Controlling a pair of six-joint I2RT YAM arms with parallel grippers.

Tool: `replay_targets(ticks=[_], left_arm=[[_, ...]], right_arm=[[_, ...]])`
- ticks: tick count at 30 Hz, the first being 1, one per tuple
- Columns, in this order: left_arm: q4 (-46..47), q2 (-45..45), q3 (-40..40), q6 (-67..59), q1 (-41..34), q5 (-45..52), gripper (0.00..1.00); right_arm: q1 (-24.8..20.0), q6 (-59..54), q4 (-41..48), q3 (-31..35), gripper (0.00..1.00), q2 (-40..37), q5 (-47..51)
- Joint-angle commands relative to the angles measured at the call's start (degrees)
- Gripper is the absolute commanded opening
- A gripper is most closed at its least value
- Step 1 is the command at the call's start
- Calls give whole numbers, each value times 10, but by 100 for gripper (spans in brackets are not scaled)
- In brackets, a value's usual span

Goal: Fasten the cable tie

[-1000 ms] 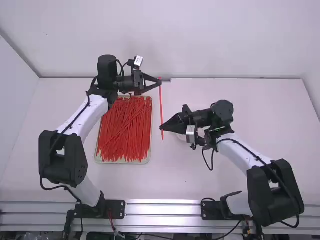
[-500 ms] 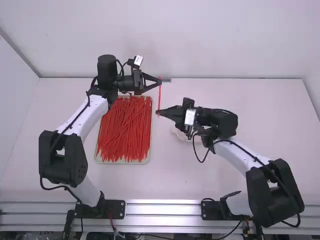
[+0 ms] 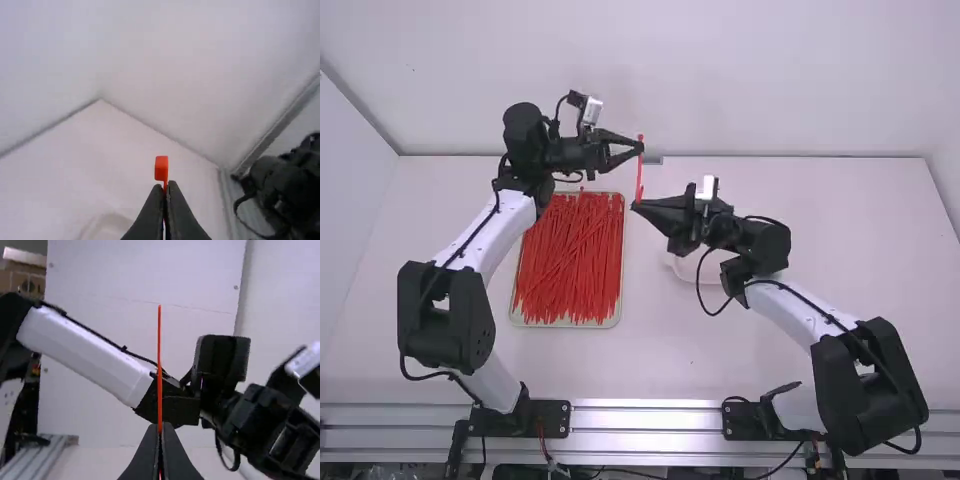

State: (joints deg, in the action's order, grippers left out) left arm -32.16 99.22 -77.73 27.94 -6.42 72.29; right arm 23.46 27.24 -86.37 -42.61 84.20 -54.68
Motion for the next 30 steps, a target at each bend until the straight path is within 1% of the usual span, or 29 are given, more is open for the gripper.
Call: replay_targets(ticks=[1, 4, 6, 14, 16, 21, 24, 26, 30], left_arm=[[-20, 3, -13, -128, 9, 47, 2], [-39, 3, -13, -189, 5, 68, 2], [-40, 3, -13, -207, 5, 68, 2], [-39, 3, -13, -294, 5, 68, 2], [-39, 3, -13, -330, 5, 68, 2], [-39, 3, -13, -358, 5, 72, 2], [-39, 3, -13, -444, 6, 148, 2], [-39, 3, -13, -475, 10, 174, 2], [-39, 3, -13, -488, 13, 170, 2]], right_arm=[[2, 97, -3, 2, 0, 1, 7], [2, 184, -2, 2, 0, 1, 14], [2, 215, -2, 2, 0, 1, 19], [2, 241, 45, 2, 0, 1, 49], [2, 285, 79, 2, 0, 1, 50], [2, 322, 93, 2, 0, 1, 46], [3, 356, 94, 2, 0, 1, 46], [2, 365, 105, 2, 0, 1, 47], [2, 386, 116, 2, 0, 1, 39]])
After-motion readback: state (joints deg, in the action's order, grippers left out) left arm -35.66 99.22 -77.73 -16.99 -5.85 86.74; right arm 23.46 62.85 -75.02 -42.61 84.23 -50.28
